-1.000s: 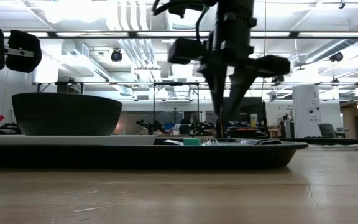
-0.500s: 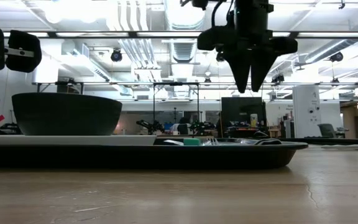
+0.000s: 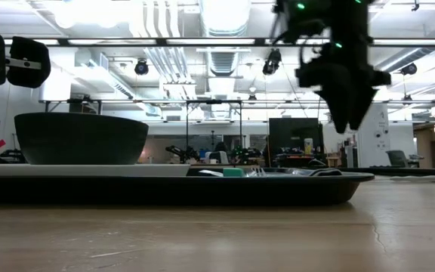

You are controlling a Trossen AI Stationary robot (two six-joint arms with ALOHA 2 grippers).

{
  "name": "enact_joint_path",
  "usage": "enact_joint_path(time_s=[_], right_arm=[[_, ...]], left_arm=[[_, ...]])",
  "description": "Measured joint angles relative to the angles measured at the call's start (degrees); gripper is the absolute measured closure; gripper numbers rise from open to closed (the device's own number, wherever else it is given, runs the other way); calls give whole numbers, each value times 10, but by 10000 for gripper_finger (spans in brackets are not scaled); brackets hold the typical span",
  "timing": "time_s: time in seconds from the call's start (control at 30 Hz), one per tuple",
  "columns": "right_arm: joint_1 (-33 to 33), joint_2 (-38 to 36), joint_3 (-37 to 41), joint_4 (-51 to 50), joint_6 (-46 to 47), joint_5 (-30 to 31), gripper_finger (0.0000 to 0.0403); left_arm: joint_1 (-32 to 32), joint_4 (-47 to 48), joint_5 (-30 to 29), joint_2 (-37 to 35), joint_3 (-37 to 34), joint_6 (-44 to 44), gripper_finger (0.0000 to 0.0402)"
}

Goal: Set up tray
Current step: Put the blue patterned table knife on the right side of the blue patterned fork

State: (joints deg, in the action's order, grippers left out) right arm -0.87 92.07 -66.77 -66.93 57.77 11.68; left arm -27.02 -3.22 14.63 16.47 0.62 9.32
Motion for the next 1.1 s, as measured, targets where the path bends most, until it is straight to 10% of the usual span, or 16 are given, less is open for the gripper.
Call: enact_joint_path(time_s=[0.57,1.1], right_arm=[[99,-220,250,77,-192,-14,214],[267,-198,321,157,-327,-105,220]], left_arm=[[0,0,0,0,0,0,295],[0,0,0,0,0,0,295]])
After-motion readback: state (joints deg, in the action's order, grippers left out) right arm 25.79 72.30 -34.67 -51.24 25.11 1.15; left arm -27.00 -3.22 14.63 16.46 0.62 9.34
